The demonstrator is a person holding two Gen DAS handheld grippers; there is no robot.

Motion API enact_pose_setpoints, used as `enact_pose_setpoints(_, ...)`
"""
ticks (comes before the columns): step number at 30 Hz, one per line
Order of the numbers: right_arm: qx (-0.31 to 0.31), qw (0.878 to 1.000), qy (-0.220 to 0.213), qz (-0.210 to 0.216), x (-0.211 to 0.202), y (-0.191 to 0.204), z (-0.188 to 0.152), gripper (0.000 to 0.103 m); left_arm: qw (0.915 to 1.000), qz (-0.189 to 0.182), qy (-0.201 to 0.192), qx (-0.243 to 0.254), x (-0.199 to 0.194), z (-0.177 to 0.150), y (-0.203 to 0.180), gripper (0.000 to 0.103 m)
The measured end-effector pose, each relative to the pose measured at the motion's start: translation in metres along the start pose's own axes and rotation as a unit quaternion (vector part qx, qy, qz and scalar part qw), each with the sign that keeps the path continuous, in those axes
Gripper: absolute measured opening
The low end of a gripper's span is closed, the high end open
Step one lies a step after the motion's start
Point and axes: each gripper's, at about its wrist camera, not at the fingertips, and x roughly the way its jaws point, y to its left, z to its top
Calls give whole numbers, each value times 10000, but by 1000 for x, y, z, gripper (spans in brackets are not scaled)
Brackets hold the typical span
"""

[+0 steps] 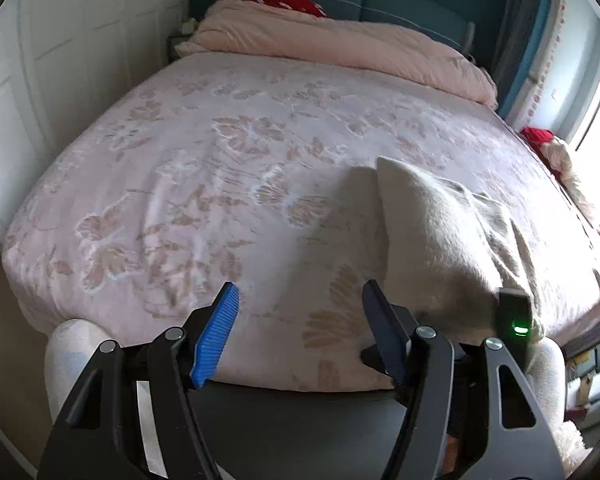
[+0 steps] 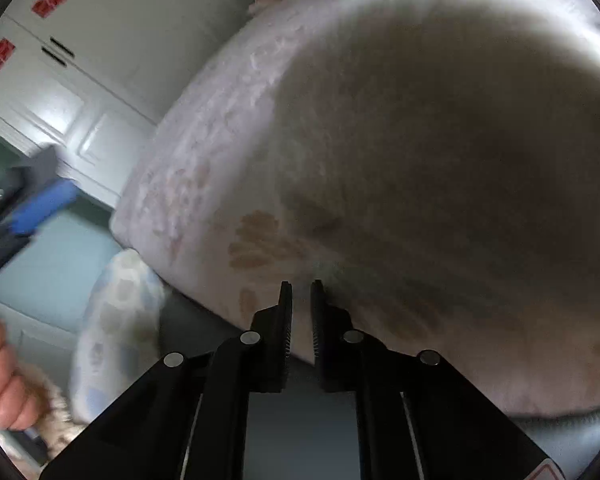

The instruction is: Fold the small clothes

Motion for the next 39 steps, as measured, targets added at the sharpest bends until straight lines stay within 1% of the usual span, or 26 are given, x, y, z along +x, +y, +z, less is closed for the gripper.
enact_pose_setpoints(1, -28, 10000, -49, -19, -10, 0, 1, 21, 10000, -36, -1, -2, 0, 1, -2, 63)
enact_pose_setpoints(3, -83, 9998, -183, 64, -54, 1, 3, 39, 9999, -99, -41, -9, 2, 2, -5, 72)
enact_pose_setpoints(4, -41, 9995, -302, 107, -75, -2, 4, 49, 9999, -117, -37, -5, 4, 2, -7, 72)
enact_pose_setpoints(6, 267, 9955, -907, 53, -131, -15, 1, 64, 9999, -166, 47, 11, 10, 1, -11, 72)
enact_pose_setpoints(8, 939, 9839, -1472, -392, -173, -46, 4, 82, 9996, -256, 147, 31, 17, 0, -19, 72)
enact_pose_setpoints(9, 1315, 9770, -1564, -612, -181, -62, 5, 83, 9994, -296, 186, 65, 20, -1, -23, 72)
enact_pose_setpoints(10, 1842, 9682, -1527, -735, -183, -86, 9, 83, 9991, -323, 231, 134, 23, -2, -30, 72)
enact_pose_setpoints(12, 2570, 9575, -1165, -597, -168, -116, 14, 83, 9984, -380, 275, 307, 25, -3, -44, 72)
enact_pose_setpoints(13, 2883, 9528, -913, -264, -152, -128, 21, 82, 9982, -396, 263, 374, 24, -4, -49, 72)
enact_pose_setpoints(15, 3104, 9484, -645, 72, -128, -132, 34, 82, 9977, -389, 190, 523, 20, -4, -56, 72)
enact_pose_setpoints(16, 3021, 9519, -475, 174, -115, -127, 49, 62, 9975, -365, 140, 581, 17, -4, -59, 72)
enact_pose_setpoints(17, 2840, 9579, -402, 115, -112, -119, 61, 21, 9975, -351, 121, 594, 15, -4, -60, 74)
enact_pose_setpoints(19, 2235, 9735, -483, 9, -122, -95, 91, 21, 9977, -332, 115, 579, 11, -4, -59, 74)
enact_pose_setpoints(20, 1847, 9784, -918, 106, -146, -79, 108, 19, 9979, -331, 99, 550, 9, -4, -58, 74)
enact_pose_setpoints(23, 1105, 9802, -1639, 58, -203, -59, 126, 18, 9976, -449, 99, 511, 6, -6, -57, 75)
enact_pose_setpoints(24, 952, 9796, -1751, -261, -210, -66, 125, 18, 9974, -467, 143, 523, 8, -7, -58, 75)
enact_pose_setpoints(25, 853, 9796, -1702, -641, -210, -80, 122, 19, 9968, -522, 240, 559, 14, -9, -61, 75)
enact_pose_setpoints(26, 849, 9803, -1341, -1178, -192, -108, 116, 19, 9958, -606, 339, 593, 19, -12, -66, 75)
enact_pose_setpoints(27, 1077, 9789, -875, -1497, -169, -137, 107, 19, 9949, -673, 420, 622, 23, -14, -70, 75)
enact_pose_setpoints(28, 1435, 9754, -362, -1636, -146, -166, 97, 19, 9929, -772, 535, 728, 30, -18, -78, 75)
enact_pose_setpoints(29, 1644, 9740, -286, -1530, -138, -180, 86, 19, 9911, -844, 578, 848, 33, -20, -86, 75)
enact_pose_setpoints(30, 1713, 9749, -540, -1315, -143, -182, 81, 19, 9882, -914, 590, 1081, 36, -24, -98, 75)
enact_pose_setpoints(32, 1865, 9736, -724, -1095, -151, -179, 83, 20, 9847, -926, 560, 1365, 42, -27, -112, 75)
enact_pose_setpoints(36, 2115, 9715, -808, -705, -160, -180, 79, 21, 9799, -966, 615, 1635, 65, -29, -132, 74)
enact_pose_setpoints(37, 2162, 9710, -825, -607, -162, -182, 77, 25, 9798, -927, 646, 1648, 77, -26, -136, 73)
enact_pose_setpoints(39, 2293, 9691, -798, -429, -158, -187, 74, 32, 9777, -1027, 802, 1648, 96, -23, -140, 50)
